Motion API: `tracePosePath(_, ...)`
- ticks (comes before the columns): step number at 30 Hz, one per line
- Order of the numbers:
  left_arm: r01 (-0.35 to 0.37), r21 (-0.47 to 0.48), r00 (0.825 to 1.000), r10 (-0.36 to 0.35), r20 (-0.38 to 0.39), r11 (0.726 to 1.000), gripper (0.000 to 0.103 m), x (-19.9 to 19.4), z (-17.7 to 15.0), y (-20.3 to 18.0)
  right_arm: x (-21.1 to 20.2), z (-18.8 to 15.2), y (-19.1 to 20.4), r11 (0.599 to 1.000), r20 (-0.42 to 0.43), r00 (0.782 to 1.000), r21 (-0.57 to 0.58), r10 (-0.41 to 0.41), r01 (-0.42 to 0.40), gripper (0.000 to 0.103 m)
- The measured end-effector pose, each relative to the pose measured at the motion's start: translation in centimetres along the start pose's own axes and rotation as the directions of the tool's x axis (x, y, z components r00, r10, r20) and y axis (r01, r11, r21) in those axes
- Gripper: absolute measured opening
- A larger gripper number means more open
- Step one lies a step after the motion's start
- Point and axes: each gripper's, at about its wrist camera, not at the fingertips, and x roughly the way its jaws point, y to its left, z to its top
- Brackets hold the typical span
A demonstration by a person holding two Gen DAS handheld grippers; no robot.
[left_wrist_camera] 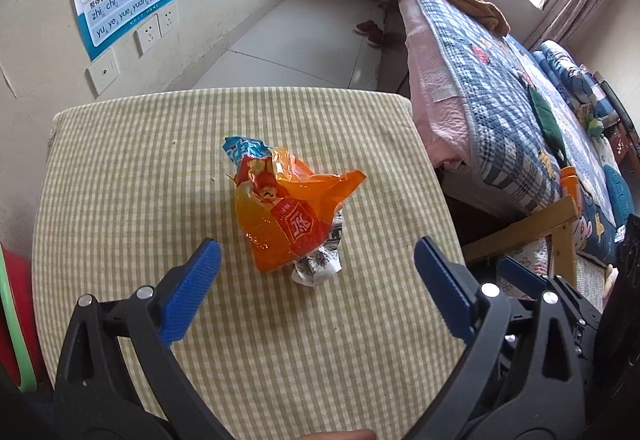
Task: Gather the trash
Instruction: 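Move both tools back over the table toward the orange bag, then grasp the orange bag with left tool while right tool grasps white paper wrapper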
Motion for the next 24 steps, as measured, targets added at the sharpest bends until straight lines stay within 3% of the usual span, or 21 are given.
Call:
tracePosePath(11,-0.097,0.037,0.994,0.099,-0.046,0.995,0.092,6.1,1.6,0.7,4.2,0.8,0.0,1.0,-0.043,0.999,-0.003,0.021,-0.022,0.081)
tracePosePath(17,-0.091,-0.019,0.995,0.09,-0.034,0.996,0.077,6.2,1.9,3.3,5.7,1.3,1.4,0.999,-0.056,0.997,-0.021,0.045,-0.047,0.081)
tracePosePath(19,-0.092,-0.038,0.995,0.091,-0.028,0.995,0.061,5.9,2.0,4.3,6.1,1.5,2.0,0.998,-0.059,0.997,-0.029,0.055,-0.057,0.081)
tracePosePath(24,-0.058,-0.091,0.998,0.058,-0.002,0.994,0.05,5.0,2.0,6.8,7.3,2.0,3.6,0.995,-0.073,0.994,-0.046,0.084,-0.087,0.081)
